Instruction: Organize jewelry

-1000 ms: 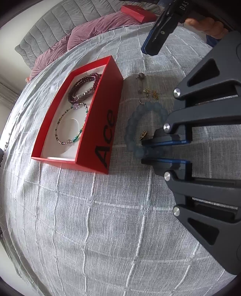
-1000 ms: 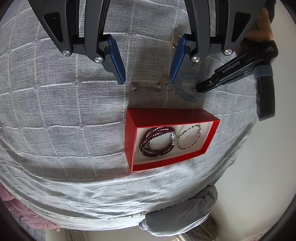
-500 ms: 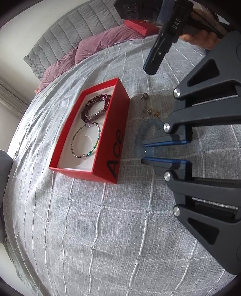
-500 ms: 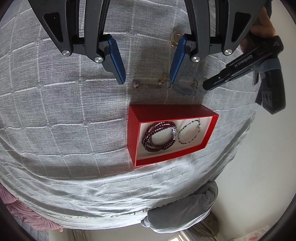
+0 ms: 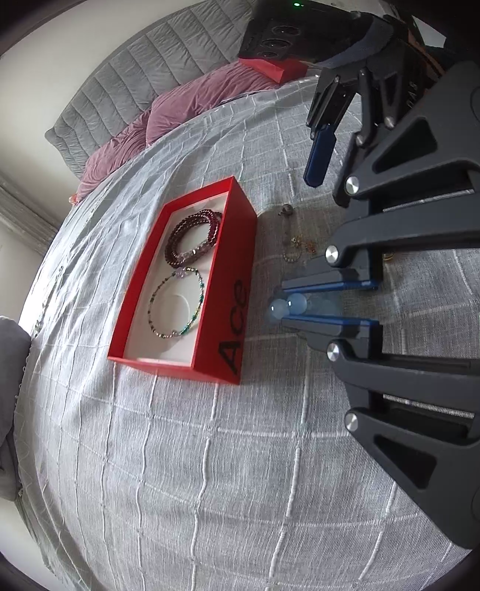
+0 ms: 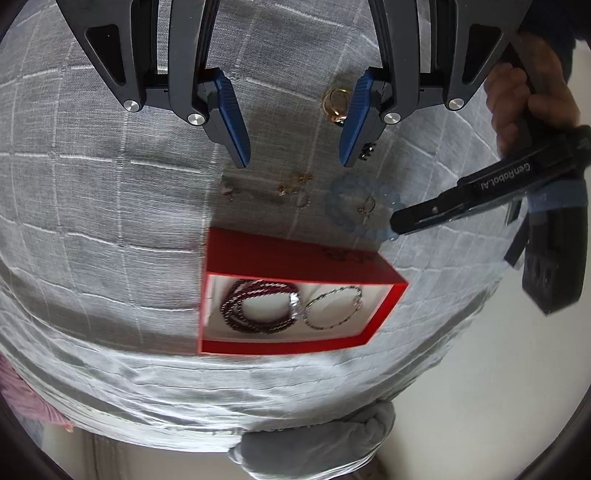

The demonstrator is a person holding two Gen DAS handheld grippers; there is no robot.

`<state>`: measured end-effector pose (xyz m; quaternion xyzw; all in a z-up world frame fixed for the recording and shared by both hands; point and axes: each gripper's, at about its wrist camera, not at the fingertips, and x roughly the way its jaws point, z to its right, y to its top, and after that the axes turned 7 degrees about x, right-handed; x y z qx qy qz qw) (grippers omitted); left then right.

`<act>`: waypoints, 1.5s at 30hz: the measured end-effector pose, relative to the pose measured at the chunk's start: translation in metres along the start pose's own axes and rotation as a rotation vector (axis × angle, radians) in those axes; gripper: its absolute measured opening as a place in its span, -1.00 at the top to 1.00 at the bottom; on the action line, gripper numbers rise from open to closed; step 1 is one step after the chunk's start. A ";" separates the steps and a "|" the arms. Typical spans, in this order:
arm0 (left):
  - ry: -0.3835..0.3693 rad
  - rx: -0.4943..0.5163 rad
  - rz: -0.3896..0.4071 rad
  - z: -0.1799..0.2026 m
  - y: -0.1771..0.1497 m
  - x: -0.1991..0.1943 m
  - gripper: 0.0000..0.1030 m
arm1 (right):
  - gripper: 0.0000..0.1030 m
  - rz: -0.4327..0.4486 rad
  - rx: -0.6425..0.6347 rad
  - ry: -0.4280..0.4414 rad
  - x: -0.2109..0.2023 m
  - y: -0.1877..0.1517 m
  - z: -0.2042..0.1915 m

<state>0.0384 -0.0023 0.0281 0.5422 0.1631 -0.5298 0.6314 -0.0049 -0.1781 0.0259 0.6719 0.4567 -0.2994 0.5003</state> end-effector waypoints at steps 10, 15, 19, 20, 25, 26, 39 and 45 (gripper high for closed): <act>-0.021 0.023 0.015 0.005 -0.001 -0.004 0.75 | 0.00 0.014 -0.332 0.000 0.014 -0.032 -0.058; -0.059 0.026 0.042 0.008 -0.001 -0.010 0.75 | 0.00 -0.012 -0.365 -0.033 0.033 -0.039 -0.065; -0.102 0.036 0.097 0.012 0.001 -0.021 0.75 | 0.00 -0.004 -0.341 -0.029 0.041 -0.037 -0.066; -0.108 0.037 0.110 0.012 0.002 -0.023 0.75 | 0.00 -0.003 -0.330 -0.023 0.043 -0.037 -0.066; -0.118 0.023 0.146 0.008 0.007 -0.031 0.75 | 0.01 0.005 -0.288 -0.023 0.051 -0.034 -0.063; -0.117 0.021 0.150 0.007 0.007 -0.032 0.75 | 0.01 0.009 -0.284 -0.023 0.053 -0.033 -0.063; -0.107 0.030 0.162 0.007 0.007 -0.033 0.75 | 0.49 0.001 -0.244 0.005 0.057 -0.026 -0.062; -0.112 0.036 0.176 0.008 0.007 -0.036 0.75 | 0.49 0.026 -0.182 0.032 0.039 -0.022 -0.054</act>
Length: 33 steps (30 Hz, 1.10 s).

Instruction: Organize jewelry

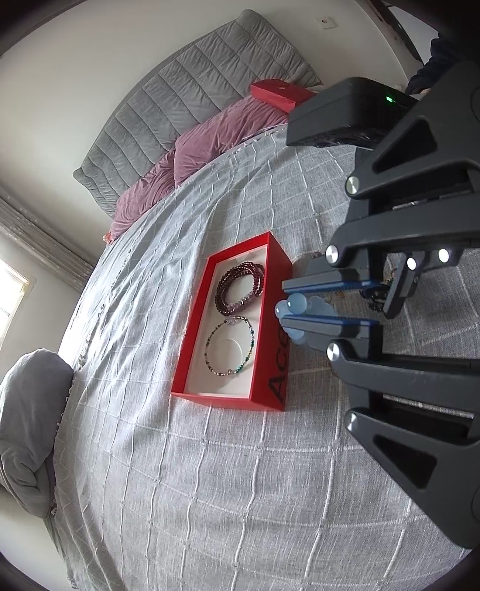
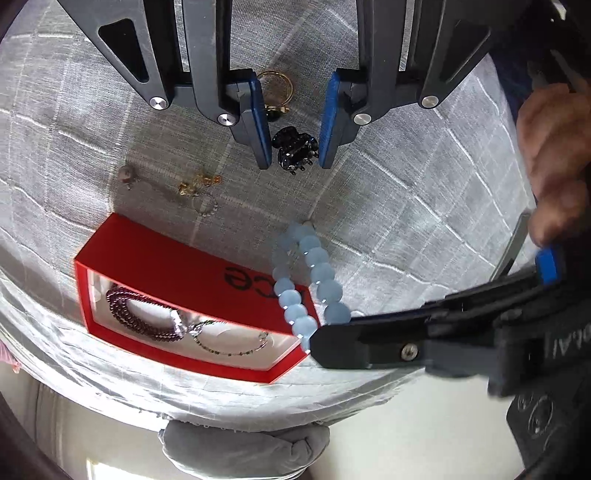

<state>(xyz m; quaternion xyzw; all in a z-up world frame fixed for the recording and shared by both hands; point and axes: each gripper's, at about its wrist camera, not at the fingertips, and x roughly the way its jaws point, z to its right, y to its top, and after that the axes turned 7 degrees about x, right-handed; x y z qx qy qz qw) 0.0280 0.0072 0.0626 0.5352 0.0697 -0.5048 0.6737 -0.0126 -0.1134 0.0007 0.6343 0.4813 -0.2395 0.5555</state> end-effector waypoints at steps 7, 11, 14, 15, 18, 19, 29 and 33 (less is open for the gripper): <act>-0.012 0.017 0.037 0.004 0.002 -0.007 0.75 | 0.49 0.035 0.122 0.018 -0.019 0.011 0.032; -0.013 0.025 0.068 0.004 0.007 -0.010 0.75 | 0.49 0.064 0.191 0.064 -0.030 0.015 0.049; -0.019 0.033 0.096 0.005 0.013 -0.014 0.75 | 0.49 0.088 0.211 0.063 -0.036 0.017 0.052; -0.020 0.036 0.103 0.006 0.014 -0.014 0.75 | 0.49 0.087 0.208 0.059 -0.036 0.017 0.052; -0.020 0.041 0.107 0.007 0.019 -0.015 0.75 | 0.49 0.067 0.213 0.067 -0.031 0.017 0.051; -0.019 0.042 0.111 0.007 0.021 -0.016 0.75 | 0.48 0.064 0.210 0.066 -0.029 0.017 0.049; -0.025 0.028 0.149 0.009 0.050 -0.013 0.75 | 0.48 0.108 0.241 0.084 -0.039 0.025 0.057; -0.031 0.016 0.139 0.013 0.063 0.000 0.75 | 0.48 0.142 0.320 0.098 -0.049 0.035 0.073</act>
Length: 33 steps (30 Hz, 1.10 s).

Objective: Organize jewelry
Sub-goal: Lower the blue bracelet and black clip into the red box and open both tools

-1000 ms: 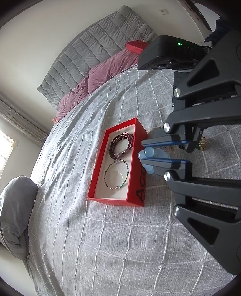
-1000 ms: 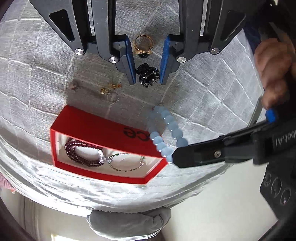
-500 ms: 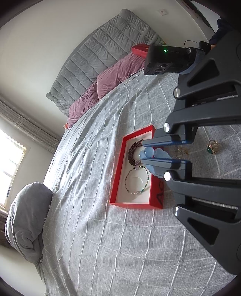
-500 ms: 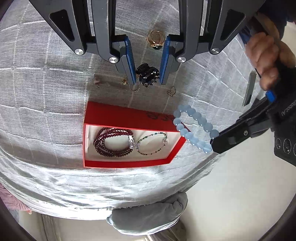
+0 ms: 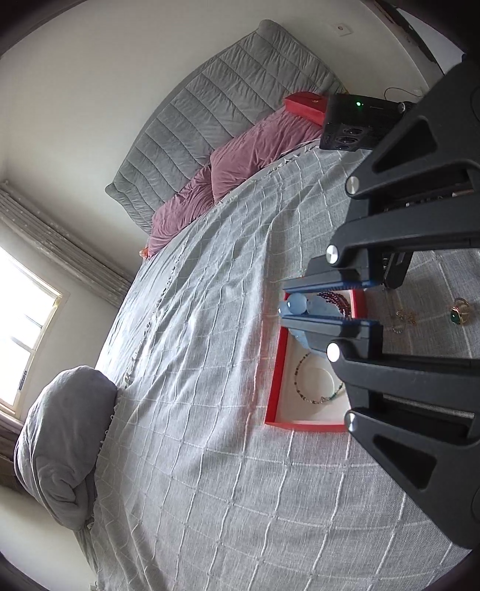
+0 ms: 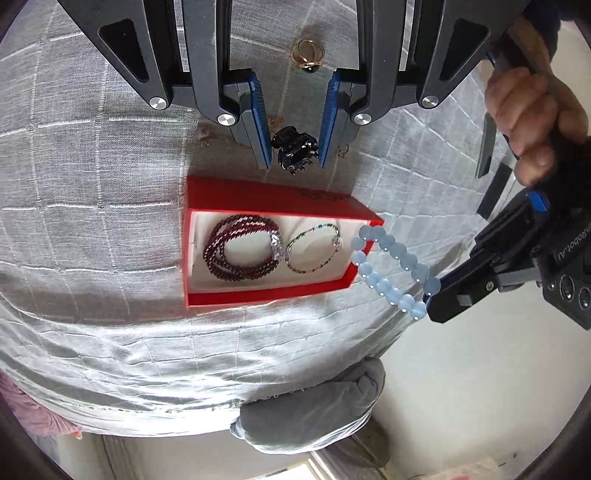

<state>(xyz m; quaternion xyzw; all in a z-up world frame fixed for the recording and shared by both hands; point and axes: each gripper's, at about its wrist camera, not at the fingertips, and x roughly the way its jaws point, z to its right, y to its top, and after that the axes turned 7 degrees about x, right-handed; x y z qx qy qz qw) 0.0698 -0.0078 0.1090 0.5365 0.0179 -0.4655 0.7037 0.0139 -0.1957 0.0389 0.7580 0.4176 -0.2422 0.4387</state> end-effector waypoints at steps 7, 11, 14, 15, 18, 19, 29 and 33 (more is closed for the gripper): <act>-0.014 -0.008 -0.035 0.006 -0.004 0.032 0.75 | 0.48 0.033 0.098 -0.001 -0.007 0.016 0.005; 0.030 -0.040 -0.069 -0.011 -0.011 0.044 0.75 | 0.48 0.035 0.110 0.002 -0.005 0.019 0.001; 0.036 -0.104 -0.094 -0.027 -0.013 0.049 0.75 | 0.48 0.035 0.114 0.003 -0.005 0.022 -0.001; 0.041 -0.117 -0.101 -0.031 -0.014 0.050 0.75 | 0.48 0.035 0.114 0.002 -0.004 0.023 -0.001; 0.065 -0.115 -0.116 -0.035 -0.016 0.051 0.75 | 0.48 0.032 0.110 0.000 -0.002 0.027 -0.005; 0.080 -0.112 -0.126 -0.035 -0.016 0.052 0.75 | 0.48 0.032 0.106 0.000 -0.002 0.028 -0.006; 0.175 -0.145 -0.163 -0.055 -0.026 0.058 0.75 | 0.48 0.014 0.027 -0.030 0.035 0.045 -0.032; 0.158 -0.148 -0.163 -0.055 -0.024 0.056 0.75 | 0.47 -0.005 0.015 -0.057 0.048 0.043 -0.032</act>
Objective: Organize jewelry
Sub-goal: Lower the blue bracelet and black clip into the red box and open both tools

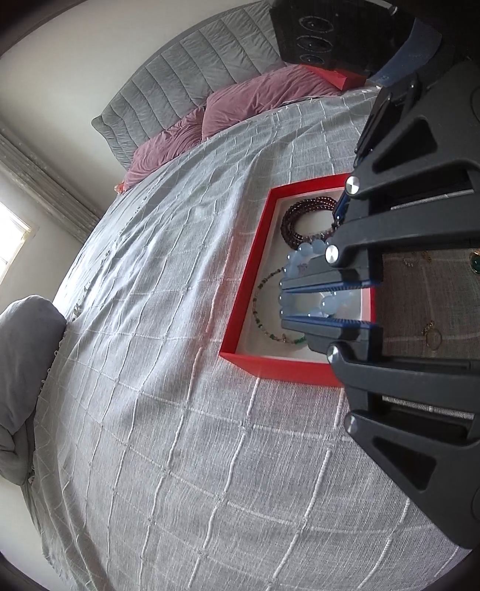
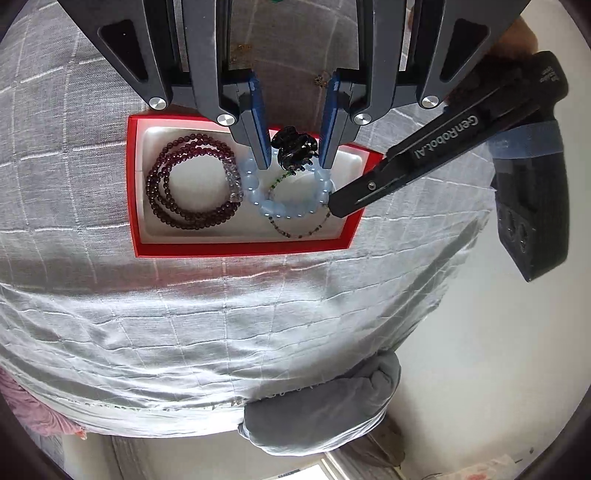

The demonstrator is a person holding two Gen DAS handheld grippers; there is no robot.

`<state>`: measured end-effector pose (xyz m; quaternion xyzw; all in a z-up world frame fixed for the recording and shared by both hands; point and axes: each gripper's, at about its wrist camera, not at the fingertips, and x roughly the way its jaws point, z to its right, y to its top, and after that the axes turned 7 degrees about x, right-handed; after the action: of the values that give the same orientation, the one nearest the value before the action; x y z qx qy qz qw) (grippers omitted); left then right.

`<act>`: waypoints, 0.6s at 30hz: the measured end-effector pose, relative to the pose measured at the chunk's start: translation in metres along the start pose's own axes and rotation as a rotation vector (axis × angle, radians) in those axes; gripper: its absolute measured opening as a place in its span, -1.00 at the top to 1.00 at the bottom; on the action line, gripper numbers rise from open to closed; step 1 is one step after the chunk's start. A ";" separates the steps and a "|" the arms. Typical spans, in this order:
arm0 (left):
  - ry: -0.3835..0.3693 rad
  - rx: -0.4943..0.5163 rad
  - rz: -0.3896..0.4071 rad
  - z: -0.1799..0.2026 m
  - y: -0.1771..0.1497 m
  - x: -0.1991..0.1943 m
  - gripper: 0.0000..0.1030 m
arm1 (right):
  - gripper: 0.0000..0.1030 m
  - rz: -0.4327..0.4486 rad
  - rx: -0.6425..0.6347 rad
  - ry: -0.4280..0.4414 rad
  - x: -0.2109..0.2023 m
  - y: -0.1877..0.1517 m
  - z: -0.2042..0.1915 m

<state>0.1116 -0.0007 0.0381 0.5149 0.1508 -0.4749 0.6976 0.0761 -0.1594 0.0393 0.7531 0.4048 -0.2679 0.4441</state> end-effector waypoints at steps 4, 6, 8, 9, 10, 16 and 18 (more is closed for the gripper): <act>-0.017 -0.019 0.000 -0.003 0.001 -0.004 0.75 | 0.47 0.006 0.018 0.001 0.006 0.003 0.005; -0.013 -0.031 0.010 -0.007 0.001 -0.007 0.75 | 0.47 0.004 0.018 0.011 0.009 0.005 0.003; -0.002 -0.038 0.023 -0.009 0.002 -0.011 0.75 | 0.46 0.002 0.007 0.031 0.010 0.005 -0.002; 0.002 -0.038 0.028 -0.009 0.002 -0.012 0.75 | 0.46 0.004 -0.005 0.044 0.010 0.005 -0.005; 0.002 -0.039 0.034 -0.008 0.002 -0.014 0.75 | 0.46 0.010 -0.016 0.050 0.009 0.006 -0.008; -0.011 -0.061 0.061 -0.009 0.001 -0.024 0.73 | 0.12 0.036 -0.009 0.070 0.003 0.009 -0.011; -0.018 -0.064 0.062 -0.010 0.001 -0.028 0.73 | 0.06 0.053 0.004 0.047 -0.003 0.010 -0.007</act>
<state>0.1009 0.0219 0.0537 0.4924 0.1437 -0.4525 0.7295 0.0829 -0.1569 0.0496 0.7704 0.3946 -0.2393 0.4399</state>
